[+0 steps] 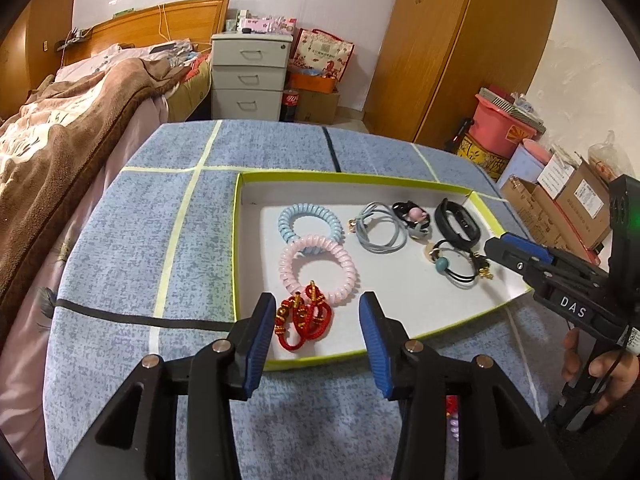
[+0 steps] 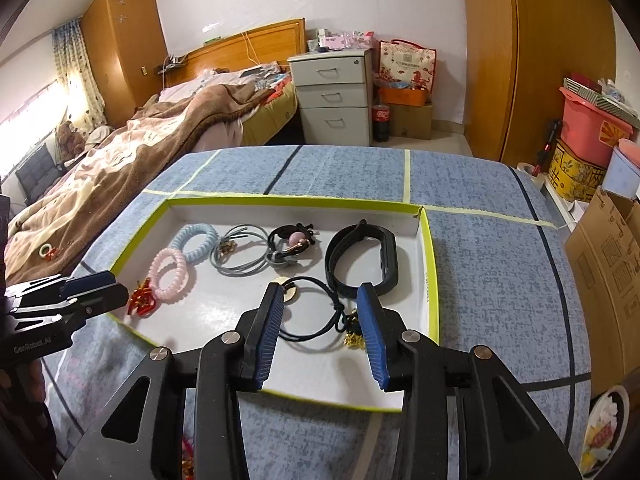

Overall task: Organize jewelry
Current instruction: 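Open the right tool releasing the black tie while the left tool releases the red ornament, then withdraw both tools toward the last red ornament and purple coil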

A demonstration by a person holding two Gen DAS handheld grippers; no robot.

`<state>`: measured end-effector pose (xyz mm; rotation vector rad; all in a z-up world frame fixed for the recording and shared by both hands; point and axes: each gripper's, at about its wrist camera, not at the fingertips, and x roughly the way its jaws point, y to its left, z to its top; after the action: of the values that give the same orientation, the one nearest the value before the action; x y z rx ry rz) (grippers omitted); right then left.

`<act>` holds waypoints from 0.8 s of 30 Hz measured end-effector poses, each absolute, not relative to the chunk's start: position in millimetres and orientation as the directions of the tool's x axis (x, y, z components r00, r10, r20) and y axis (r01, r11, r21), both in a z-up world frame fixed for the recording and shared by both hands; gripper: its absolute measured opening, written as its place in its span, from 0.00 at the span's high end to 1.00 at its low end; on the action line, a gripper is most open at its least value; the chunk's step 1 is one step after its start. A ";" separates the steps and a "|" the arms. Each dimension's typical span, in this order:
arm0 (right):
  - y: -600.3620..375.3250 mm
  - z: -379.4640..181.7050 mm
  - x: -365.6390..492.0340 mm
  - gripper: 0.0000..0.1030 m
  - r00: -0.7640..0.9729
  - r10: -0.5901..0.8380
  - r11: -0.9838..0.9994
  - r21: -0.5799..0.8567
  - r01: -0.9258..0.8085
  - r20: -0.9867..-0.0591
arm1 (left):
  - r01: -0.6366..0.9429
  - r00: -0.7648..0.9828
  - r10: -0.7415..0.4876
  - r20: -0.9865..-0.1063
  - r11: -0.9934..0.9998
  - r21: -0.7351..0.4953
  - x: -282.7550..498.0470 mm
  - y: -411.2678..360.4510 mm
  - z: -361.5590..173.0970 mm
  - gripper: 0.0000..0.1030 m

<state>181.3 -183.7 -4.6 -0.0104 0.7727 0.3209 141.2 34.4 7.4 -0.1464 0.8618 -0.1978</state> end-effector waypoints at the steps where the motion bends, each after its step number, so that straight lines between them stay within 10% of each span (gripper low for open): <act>1: -184.1 -3.4 178.3 0.62 0.673 0.279 0.952 0.106 -0.287 -0.685 | 0.111 0.639 -0.229 -0.735 0.972 -0.206 138.3 34.0 9.3 0.56; 24: -200.5 -9.9 95.3 0.62 0.674 0.321 0.942 0.154 -0.297 -0.665 | 0.272 0.586 -0.394 -0.708 0.919 -0.286 79.2 -6.3 -1.3 0.53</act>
<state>95.3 -200.5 -9.9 0.0339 0.7546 0.3481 79.2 -6.3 -1.3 -0.1527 0.8611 -0.3901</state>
